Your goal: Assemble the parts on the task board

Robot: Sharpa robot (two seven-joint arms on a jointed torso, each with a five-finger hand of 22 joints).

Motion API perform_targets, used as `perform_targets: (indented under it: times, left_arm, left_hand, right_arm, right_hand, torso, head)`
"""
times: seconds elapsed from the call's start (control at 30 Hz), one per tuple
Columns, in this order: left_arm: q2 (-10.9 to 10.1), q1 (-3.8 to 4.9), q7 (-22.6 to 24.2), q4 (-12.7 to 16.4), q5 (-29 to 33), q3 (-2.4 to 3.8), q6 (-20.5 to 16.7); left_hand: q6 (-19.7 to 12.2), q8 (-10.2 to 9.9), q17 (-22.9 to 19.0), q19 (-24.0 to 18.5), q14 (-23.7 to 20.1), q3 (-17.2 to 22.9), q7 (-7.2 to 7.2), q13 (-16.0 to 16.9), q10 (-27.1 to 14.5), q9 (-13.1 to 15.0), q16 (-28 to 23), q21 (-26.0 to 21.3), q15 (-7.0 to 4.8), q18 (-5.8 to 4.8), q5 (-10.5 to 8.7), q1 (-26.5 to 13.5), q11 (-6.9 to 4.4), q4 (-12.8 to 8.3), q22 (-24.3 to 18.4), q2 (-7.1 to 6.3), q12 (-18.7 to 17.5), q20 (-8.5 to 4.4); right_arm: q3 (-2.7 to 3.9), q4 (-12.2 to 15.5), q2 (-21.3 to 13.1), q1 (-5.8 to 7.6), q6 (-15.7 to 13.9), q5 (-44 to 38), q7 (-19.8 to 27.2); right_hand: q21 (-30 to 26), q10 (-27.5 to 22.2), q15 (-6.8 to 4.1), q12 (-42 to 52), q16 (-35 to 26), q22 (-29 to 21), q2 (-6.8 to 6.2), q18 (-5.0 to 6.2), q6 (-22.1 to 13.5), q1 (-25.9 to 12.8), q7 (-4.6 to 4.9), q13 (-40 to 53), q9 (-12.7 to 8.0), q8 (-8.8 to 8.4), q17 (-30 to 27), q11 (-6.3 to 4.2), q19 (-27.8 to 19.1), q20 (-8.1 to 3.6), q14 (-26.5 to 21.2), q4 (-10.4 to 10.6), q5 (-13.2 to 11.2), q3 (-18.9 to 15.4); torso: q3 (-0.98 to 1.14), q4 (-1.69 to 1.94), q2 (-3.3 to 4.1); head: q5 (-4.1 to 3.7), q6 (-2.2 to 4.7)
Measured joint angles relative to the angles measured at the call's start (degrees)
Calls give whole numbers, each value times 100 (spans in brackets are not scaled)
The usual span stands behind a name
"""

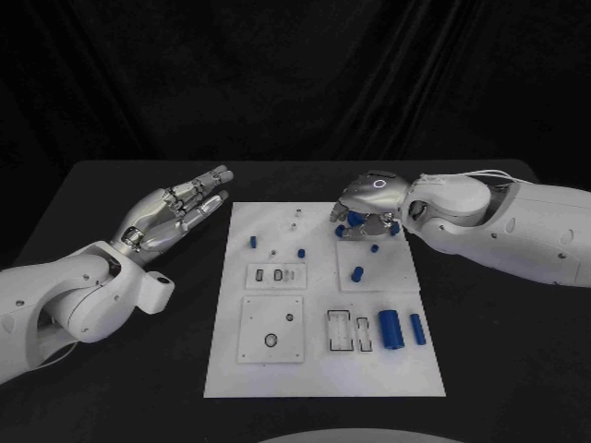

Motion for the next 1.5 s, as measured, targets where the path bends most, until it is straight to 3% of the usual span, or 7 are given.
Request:
perform_targets:
  times: [0.17, 0.3, 0.6, 0.87, 1.17, 1.43, 1.5]
  left_arm:
    - [6, 0, 0, -16, 0, 0, 8]
    - [18, 0, 0, -19, 0, 0, 17]
    - [36, 0, 1, -6, -2, 0, 57]
    - [46, 0, 1, -43, -2, 0, 98]
    - [61, 0, 1, -72, -2, 0, 138]
    - [68, 0, 1, -84, -2, 0, 156]
    - [62, 0, 1, -84, -2, 0, 159]
  left_hand:
    - [0, 0, 2, 11, 8, 0, 0, 0, 0, 0, 0, 0, 33, 0, 14, 23, 0, 0, 6, 23, 0, 11]
    - [0, 0, 6, 20, 0, 0, 0, 0, 0, 0, 0, 0, 41, -1, 27, 22, 0, 0, 6, 22, 0, 20]
    - [0, 0, 6, 40, 33, 0, 0, 0, 0, 0, 0, 23, 74, -1, 67, 24, 0, 0, 12, 24, 0, 40]
    - [0, 0, 11, 61, 41, 0, 0, 0, 0, 0, 0, 23, 123, 0, 95, 54, 0, 0, 18, 36, 22, 61]
    - [0, 0, 17, 103, 64, 17, 0, 0, 20, 0, 0, 53, 145, -1, 155, 117, 20, -17, 31, 26, 35, 102]
    - [32, 0, 21, 123, 83, 32, 32, 0, 35, 0, 0, 77, 165, -1, 223, 145, 39, -32, 37, 50, 45, 122]
    - [32, 0, 21, 123, 83, 32, 32, 0, 17, 1, 0, 77, 164, -1, 241, 166, 58, -32, 36, 30, 45, 122]
  right_arm:
    - [0, -4, 6, -13, 41, 9, 1]
    - [0, -46, 35, -30, 68, 16, -2]
    - [0, -236, 141, -87, 74, 26, -8]
    - [11, -357, 237, -140, 40, 36, -2]
    - [13, -414, 279, -156, -42, 126, 42]
    - [14, -404, 281, -157, -158, 192, 92]
    - [8, -360, 254, -159, -192, 201, 94]
  right_hand:
    - [42, 42, 0, -23, 10, 38, 7, 0, 11, -7, 11, 0, 0, 0, 9, 1, -22, 22, 0, -36, 0, 64]
    - [145, 62, 23, -99, 69, 144, -47, 0, 103, 52, -23, -13, 0, 0, 33, 22, -115, 29, -23, -119, 238, 306]
    - [229, 82, 42, -99, 111, 262, -69, 0, 295, 106, -72, -13, 23, 0, 53, 1, -215, 30, -42, -143, 246, 537]
    - [357, 223, 24, -98, 152, 388, -82, 0, 575, 164, -95, -13, 75, 120, 76, -11, -300, 33, -59, -215, 111, 799]
    - [446, 377, 24, -98, 230, 495, -86, 0, 663, 161, -67, -13, 114, 129, 123, -21, -353, 21, -59, -178, -53, 872]
    - [592, 808, -12, -45, 297, 647, -102, 1, 1063, 149, -120, 3, 156, 295, 193, -139, -420, -11, -94, -264, -1, 986]
    - [616, 862, -27, -45, 333, 682, -155, 0, 1127, 202, -124, 2, 155, 296, 212, -164, -439, -30, -79, -280, -1, 1001]
  torso:
    - [1, 0, 2]
    - [1, 0, 2]
    - [1, -3, 2]
    - [3, 1, 3]
    - [3, 3, 5]
    - [1, 2, 4]
    - [0, 2, 4]
  head:
    - [-3, -21]
    - [-16, -32]
    - [-8, -67]
    - [-7, -91]
    - [2, -118]
    - [16, -115]
    - [29, -103]
